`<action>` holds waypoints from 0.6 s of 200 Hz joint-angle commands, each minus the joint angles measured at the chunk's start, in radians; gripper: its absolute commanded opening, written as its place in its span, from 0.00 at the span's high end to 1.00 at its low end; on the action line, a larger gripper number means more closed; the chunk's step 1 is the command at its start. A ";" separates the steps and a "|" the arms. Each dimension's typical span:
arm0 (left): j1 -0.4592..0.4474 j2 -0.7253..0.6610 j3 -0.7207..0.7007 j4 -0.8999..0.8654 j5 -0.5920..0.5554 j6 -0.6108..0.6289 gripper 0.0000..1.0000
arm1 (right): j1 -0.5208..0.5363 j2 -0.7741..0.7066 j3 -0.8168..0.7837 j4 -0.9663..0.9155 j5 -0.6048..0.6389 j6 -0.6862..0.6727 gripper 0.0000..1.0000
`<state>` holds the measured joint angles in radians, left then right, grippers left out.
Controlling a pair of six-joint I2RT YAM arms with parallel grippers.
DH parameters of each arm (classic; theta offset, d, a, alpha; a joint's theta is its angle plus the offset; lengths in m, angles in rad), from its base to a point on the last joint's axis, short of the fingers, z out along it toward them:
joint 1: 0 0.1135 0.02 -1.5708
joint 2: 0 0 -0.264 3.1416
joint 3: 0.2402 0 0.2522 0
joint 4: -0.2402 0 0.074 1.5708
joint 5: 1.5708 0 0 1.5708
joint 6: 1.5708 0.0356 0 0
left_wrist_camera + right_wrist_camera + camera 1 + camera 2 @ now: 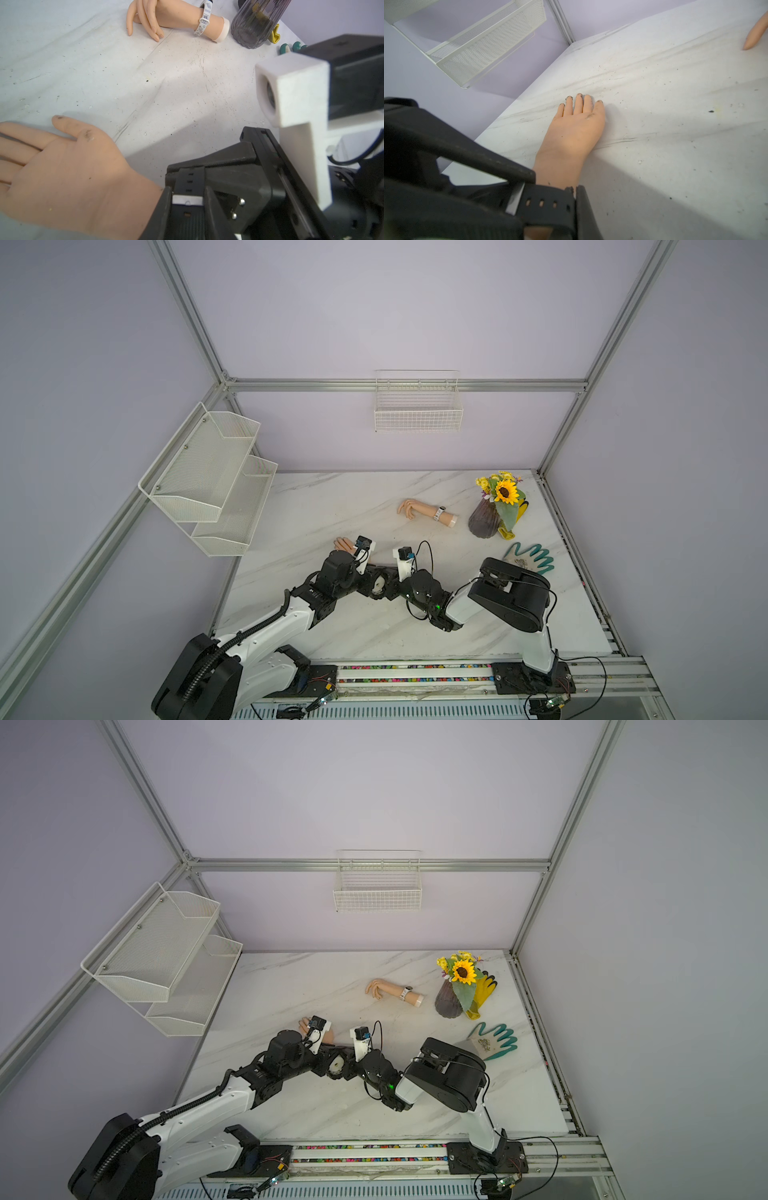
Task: Take off the watch
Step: Take off the watch from the hand.
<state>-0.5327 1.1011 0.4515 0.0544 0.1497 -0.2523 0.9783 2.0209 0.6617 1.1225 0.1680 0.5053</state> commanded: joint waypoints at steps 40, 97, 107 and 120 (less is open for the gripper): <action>0.050 -0.056 -0.011 -0.054 -0.191 -0.023 1.00 | -0.153 0.050 -0.016 -0.385 0.417 0.206 1.00; 0.050 -0.060 -0.011 -0.053 -0.197 -0.025 1.00 | -0.175 0.074 0.028 -0.547 0.485 0.347 1.00; 0.050 -0.060 -0.013 -0.053 -0.197 -0.026 1.00 | -0.183 0.079 0.039 -0.591 0.503 0.388 1.00; 0.050 -0.060 -0.014 -0.052 -0.197 -0.025 1.00 | -0.191 0.093 0.063 -0.683 0.537 0.471 1.00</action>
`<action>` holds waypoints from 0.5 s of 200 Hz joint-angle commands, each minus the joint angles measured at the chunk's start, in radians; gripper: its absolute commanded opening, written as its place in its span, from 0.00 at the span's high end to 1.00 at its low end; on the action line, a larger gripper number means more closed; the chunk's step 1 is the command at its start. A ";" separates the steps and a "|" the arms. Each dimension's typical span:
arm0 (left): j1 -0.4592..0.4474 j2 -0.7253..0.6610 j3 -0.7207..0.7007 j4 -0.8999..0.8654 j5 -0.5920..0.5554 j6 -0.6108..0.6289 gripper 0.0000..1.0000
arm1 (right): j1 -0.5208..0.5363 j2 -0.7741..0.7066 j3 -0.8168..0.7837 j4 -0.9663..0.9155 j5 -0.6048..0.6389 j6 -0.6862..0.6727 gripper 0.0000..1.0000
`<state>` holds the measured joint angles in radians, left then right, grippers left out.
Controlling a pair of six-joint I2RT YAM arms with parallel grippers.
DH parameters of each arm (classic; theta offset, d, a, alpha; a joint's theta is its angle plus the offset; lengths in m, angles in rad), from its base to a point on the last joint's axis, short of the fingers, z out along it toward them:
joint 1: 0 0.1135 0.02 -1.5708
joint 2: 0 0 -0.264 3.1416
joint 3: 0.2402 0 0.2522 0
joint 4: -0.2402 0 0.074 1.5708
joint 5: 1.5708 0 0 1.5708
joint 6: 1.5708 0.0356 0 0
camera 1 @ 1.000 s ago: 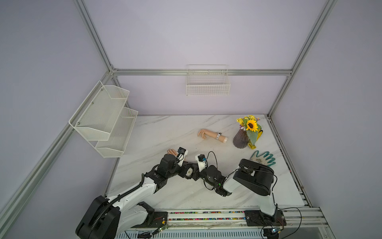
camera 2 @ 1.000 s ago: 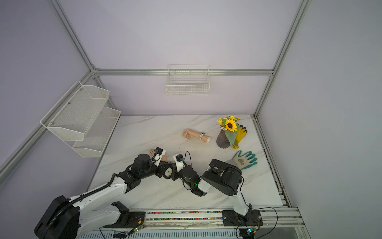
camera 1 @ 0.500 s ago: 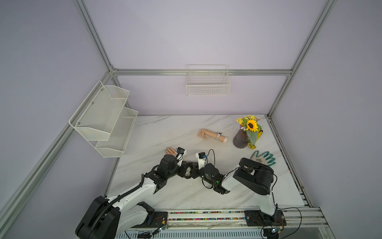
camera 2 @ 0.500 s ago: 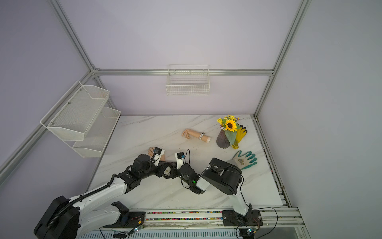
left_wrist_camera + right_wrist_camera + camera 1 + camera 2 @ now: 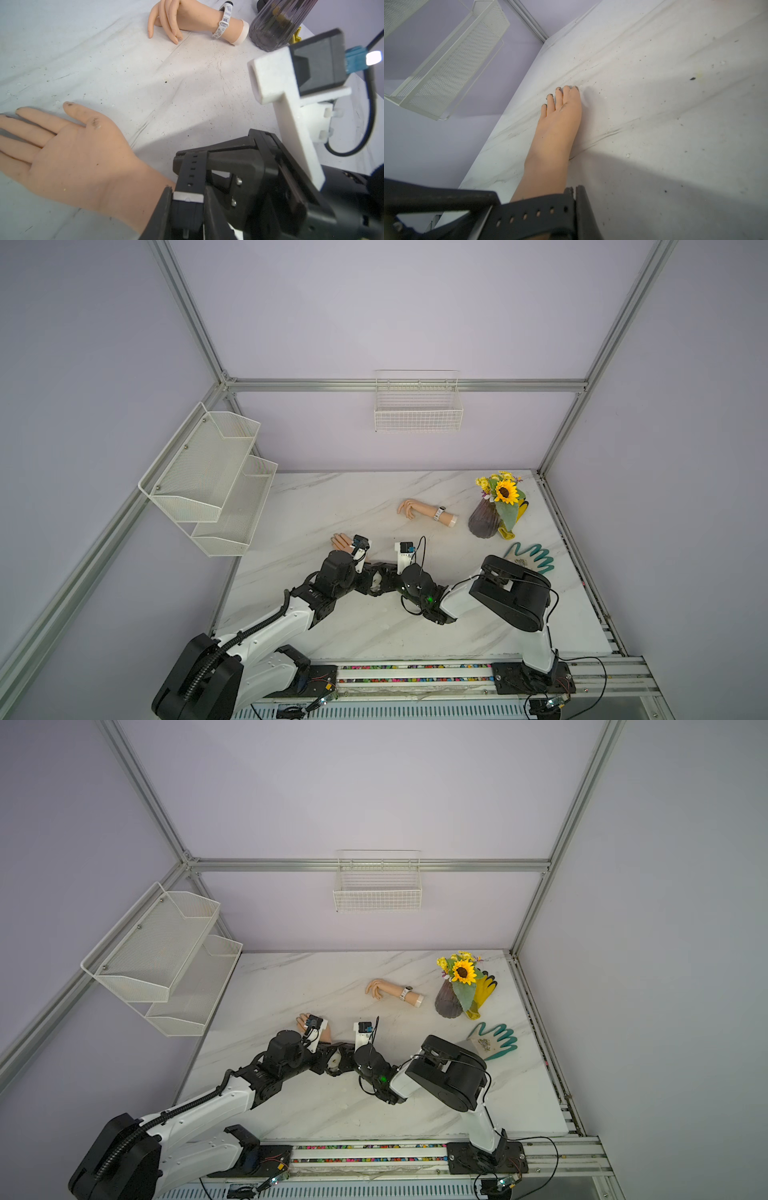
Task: Take off the watch
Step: Take off the watch from the hand.
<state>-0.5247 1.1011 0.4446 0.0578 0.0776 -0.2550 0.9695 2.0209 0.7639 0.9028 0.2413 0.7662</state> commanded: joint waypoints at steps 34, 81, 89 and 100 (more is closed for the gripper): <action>0.042 -0.059 -0.007 -0.055 -0.129 -0.024 1.00 | -0.187 0.134 0.009 -0.608 0.511 0.333 1.00; 0.042 -0.070 -0.014 -0.044 -0.125 -0.029 1.00 | -0.193 0.077 -0.060 -0.502 0.486 0.322 1.00; 0.042 -0.065 -0.015 -0.031 -0.105 -0.026 1.00 | -0.192 0.047 -0.084 -0.438 0.465 0.278 1.00; 0.042 -0.063 -0.019 -0.004 -0.076 -0.024 0.97 | -0.192 0.004 -0.115 -0.360 0.430 0.216 1.00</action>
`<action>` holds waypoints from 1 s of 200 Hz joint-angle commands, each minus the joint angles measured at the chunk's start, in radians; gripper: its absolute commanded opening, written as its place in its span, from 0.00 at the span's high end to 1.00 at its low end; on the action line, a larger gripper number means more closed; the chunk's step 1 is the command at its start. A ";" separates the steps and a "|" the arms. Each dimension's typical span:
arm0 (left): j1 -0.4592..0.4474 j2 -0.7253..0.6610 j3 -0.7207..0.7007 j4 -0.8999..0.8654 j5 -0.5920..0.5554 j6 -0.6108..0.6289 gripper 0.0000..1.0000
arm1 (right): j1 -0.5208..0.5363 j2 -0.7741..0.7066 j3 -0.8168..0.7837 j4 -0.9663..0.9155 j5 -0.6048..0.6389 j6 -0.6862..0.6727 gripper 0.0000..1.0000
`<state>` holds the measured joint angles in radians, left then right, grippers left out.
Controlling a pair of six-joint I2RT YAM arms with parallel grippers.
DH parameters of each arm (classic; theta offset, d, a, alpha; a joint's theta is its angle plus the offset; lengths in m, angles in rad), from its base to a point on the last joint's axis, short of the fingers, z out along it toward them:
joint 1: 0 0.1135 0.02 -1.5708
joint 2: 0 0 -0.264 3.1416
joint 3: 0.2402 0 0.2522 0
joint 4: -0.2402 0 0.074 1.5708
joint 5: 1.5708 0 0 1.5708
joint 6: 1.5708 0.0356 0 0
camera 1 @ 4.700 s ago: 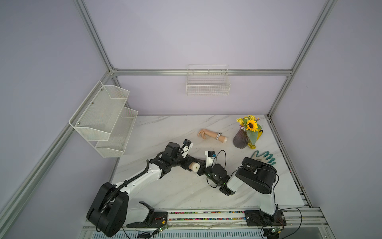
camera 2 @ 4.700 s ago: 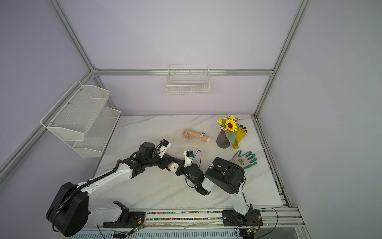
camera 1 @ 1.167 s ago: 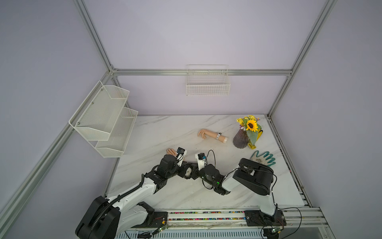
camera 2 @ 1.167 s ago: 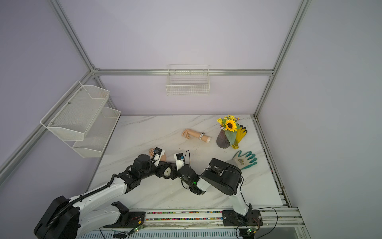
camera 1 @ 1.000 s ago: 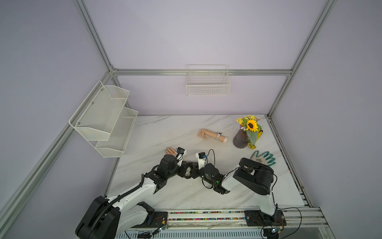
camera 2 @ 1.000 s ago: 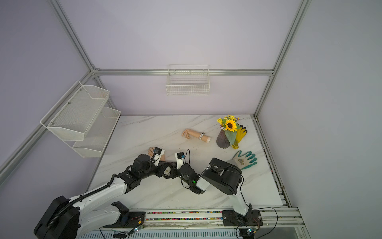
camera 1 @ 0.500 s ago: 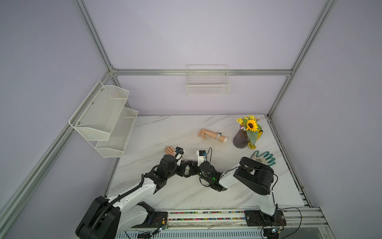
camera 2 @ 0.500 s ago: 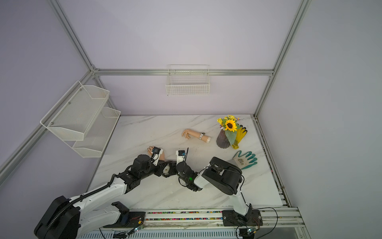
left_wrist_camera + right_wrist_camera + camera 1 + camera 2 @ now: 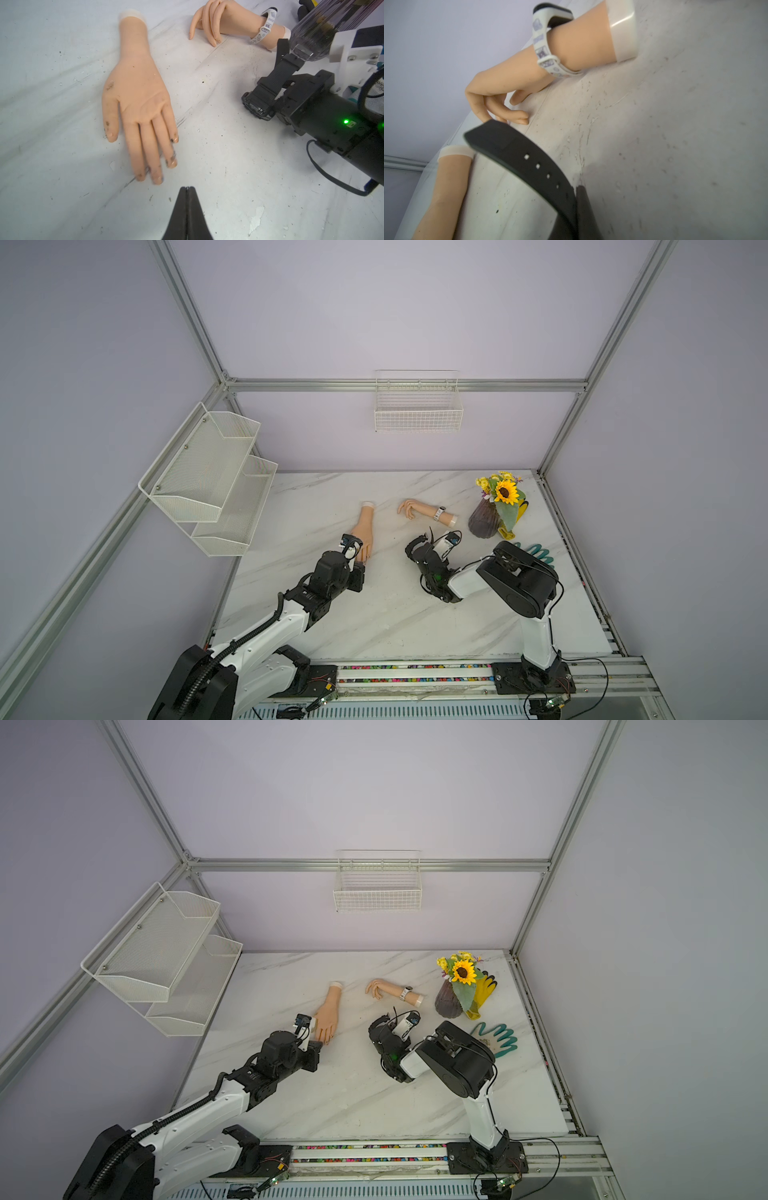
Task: Take off the watch
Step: Take off the watch from the hand, then place the watch at the center of the board.
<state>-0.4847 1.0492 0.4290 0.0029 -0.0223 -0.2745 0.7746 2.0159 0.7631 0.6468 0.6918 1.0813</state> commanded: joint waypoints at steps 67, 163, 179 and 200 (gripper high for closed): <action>0.002 -0.066 -0.015 0.150 0.091 -0.045 0.33 | 0.004 -0.273 -0.143 -0.095 -0.231 -0.217 1.00; 0.001 -0.036 0.127 0.097 0.189 -0.143 0.00 | -0.009 -0.713 -0.038 -0.646 -0.327 -0.012 1.00; 0.002 -0.022 0.166 0.051 0.195 -0.171 0.00 | -0.031 -0.753 -0.025 -0.739 -0.351 0.040 1.00; 0.001 -0.004 0.213 -0.013 0.201 -0.192 0.00 | -0.089 -0.804 -0.035 -0.829 -0.391 0.140 1.00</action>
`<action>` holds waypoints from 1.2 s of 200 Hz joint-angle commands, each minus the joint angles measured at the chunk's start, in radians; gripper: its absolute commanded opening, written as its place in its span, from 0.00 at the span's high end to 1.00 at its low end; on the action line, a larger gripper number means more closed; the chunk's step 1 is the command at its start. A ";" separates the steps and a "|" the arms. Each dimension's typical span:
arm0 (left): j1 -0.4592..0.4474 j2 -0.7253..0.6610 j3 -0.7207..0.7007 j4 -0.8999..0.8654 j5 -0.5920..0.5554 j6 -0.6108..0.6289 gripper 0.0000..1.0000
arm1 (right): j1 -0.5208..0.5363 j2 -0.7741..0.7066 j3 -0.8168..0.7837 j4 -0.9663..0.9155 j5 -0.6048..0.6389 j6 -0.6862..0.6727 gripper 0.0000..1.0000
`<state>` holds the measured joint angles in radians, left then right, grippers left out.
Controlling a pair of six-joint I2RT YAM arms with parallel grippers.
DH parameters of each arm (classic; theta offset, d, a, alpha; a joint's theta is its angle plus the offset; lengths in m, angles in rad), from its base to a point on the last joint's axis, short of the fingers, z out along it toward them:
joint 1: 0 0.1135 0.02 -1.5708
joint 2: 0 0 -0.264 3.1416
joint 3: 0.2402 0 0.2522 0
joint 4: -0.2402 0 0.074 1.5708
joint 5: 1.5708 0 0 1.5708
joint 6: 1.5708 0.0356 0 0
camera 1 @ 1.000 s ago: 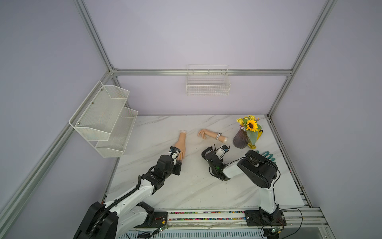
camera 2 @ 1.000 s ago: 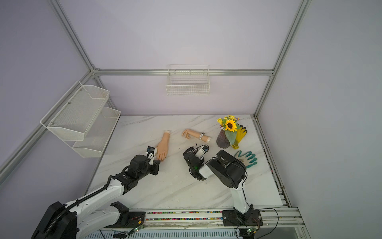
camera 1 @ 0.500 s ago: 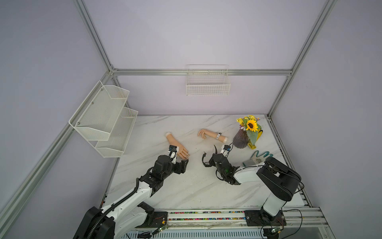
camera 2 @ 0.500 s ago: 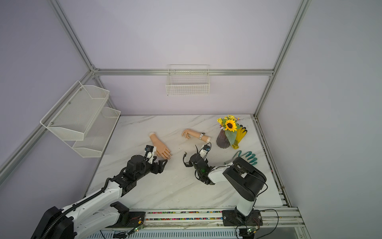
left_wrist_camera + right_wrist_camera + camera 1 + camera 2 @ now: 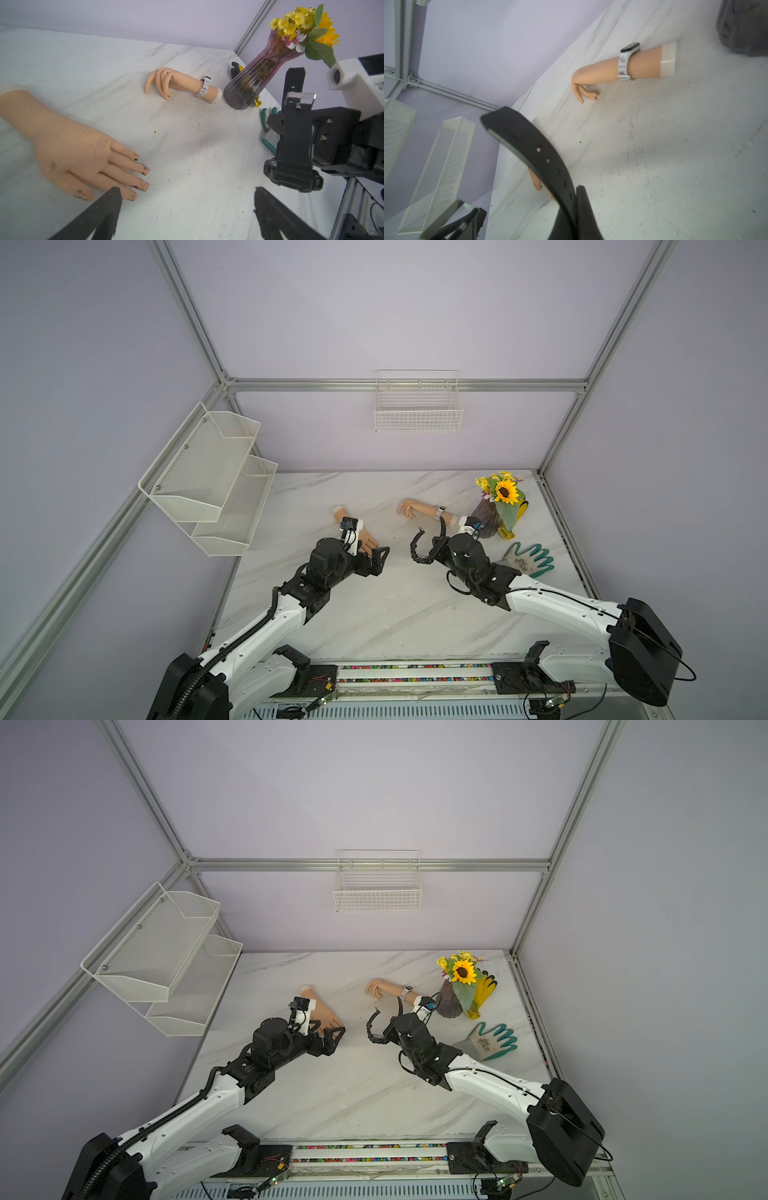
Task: Take off the watch
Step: Place the watch at the center of the board.
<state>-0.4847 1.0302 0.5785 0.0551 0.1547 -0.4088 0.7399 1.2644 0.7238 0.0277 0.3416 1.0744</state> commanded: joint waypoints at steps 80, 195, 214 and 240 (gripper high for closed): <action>0.001 0.047 0.080 -0.139 -0.020 -0.103 0.00 | -0.386 0.064 -0.045 -0.336 -0.138 0.230 1.00; 0.001 0.037 0.073 -0.174 -0.083 -0.099 0.00 | -0.639 0.182 -0.101 -0.102 -0.163 0.100 0.60; 0.002 0.050 0.075 -0.152 -0.066 -0.112 0.00 | -0.639 0.018 -0.119 -0.088 -0.142 0.024 0.53; 0.001 0.067 0.079 -0.118 -0.050 -0.139 0.00 | -0.638 -0.283 -0.172 -0.029 -0.196 -0.108 0.43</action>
<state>-0.4847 1.0855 0.6495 -0.1284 0.0937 -0.5056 0.1028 1.2034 0.5823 -0.0704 0.1638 1.1137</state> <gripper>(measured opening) 0.995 0.533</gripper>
